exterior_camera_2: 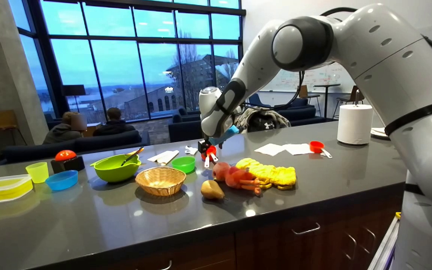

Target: Move the orange measuring cup to the right

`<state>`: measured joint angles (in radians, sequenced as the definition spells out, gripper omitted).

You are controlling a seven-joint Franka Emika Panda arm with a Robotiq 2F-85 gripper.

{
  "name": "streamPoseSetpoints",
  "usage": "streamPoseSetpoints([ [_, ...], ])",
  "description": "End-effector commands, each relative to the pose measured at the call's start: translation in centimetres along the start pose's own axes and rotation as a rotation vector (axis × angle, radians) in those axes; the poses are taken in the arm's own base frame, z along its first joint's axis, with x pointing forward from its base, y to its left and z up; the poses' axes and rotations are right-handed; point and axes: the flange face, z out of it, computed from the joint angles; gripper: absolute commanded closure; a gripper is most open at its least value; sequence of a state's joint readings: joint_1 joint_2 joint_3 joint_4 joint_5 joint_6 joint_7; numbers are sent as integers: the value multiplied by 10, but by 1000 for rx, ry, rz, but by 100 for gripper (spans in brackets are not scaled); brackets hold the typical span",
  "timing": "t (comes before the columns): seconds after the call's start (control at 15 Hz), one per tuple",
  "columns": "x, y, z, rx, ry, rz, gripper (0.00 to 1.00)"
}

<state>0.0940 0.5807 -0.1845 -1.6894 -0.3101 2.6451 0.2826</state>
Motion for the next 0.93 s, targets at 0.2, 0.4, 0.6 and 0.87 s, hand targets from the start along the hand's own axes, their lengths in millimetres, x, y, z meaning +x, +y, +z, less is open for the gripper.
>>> streamPoseSetpoints([
  [0.2,2,1,5,-31,34,-6,0],
  [0.4,7,10,13,-51,51,0,0],
  [0.6,10,16,20,-69,60,2,0],
  [0.87,12,16,28,-76,49,2,0],
])
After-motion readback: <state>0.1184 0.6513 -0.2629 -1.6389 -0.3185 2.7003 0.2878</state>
